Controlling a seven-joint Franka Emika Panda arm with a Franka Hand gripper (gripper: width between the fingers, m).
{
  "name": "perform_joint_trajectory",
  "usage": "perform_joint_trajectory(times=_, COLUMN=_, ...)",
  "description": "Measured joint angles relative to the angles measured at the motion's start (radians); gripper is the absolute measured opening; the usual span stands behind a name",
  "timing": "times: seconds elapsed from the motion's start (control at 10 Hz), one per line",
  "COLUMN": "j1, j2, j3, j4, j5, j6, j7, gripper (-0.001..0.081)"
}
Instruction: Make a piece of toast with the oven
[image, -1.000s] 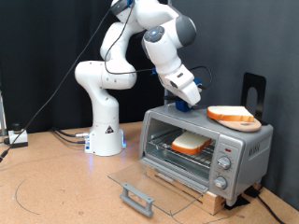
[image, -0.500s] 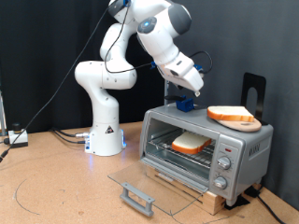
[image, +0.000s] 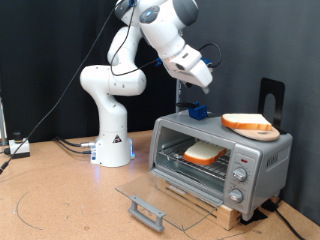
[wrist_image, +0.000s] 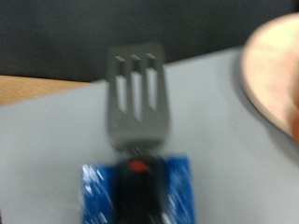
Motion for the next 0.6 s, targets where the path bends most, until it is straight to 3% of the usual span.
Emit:
perform_joint_trajectory(times=0.2, j1=-0.065, j2=0.008, j3=-0.011, j4=-0.012, j5=-0.022, j6=0.038, j7=-0.021, gripper=0.0809)
perform_joint_trajectory(times=0.6, j1=-0.162, j2=0.085, j3=-0.103, j4=-0.005, j5=-0.16, j6=-0.014, j7=-0.125, gripper=0.0809)
